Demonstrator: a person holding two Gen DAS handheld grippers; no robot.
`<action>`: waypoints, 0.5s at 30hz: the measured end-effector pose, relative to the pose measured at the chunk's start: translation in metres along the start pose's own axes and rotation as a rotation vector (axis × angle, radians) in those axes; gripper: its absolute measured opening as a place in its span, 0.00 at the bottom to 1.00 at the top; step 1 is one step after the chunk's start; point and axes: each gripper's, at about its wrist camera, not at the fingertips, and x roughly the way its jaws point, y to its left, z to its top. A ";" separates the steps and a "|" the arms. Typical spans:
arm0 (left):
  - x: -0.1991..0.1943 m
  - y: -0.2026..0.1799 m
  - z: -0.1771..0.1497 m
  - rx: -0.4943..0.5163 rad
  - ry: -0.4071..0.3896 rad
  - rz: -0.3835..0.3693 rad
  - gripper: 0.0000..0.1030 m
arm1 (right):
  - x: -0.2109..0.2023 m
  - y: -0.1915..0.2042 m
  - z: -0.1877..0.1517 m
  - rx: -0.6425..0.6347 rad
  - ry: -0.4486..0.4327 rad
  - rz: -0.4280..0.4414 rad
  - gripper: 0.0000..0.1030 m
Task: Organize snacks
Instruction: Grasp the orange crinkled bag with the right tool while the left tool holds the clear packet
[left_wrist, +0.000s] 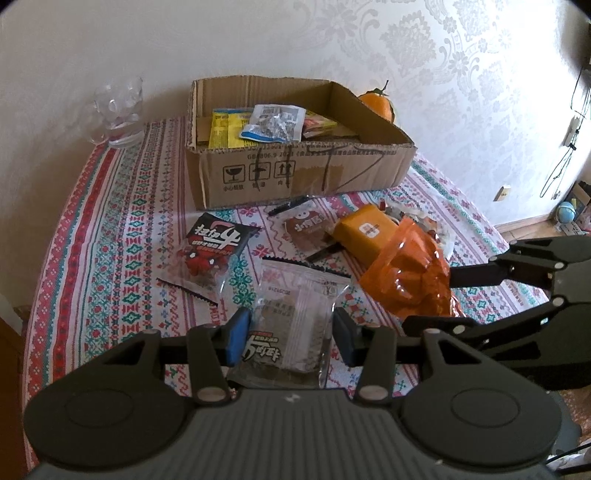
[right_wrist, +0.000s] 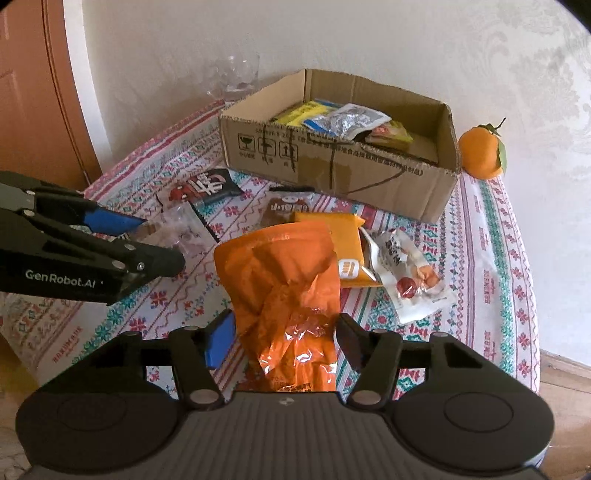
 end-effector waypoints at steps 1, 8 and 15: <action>-0.001 0.000 0.000 -0.001 -0.002 0.001 0.46 | -0.001 0.000 0.001 0.000 -0.002 0.002 0.63; 0.001 0.000 -0.002 -0.011 0.003 0.001 0.46 | 0.004 -0.002 0.001 -0.004 -0.005 0.011 0.63; 0.001 0.002 -0.003 -0.016 0.005 0.002 0.46 | 0.014 -0.004 -0.008 0.035 0.015 0.020 0.67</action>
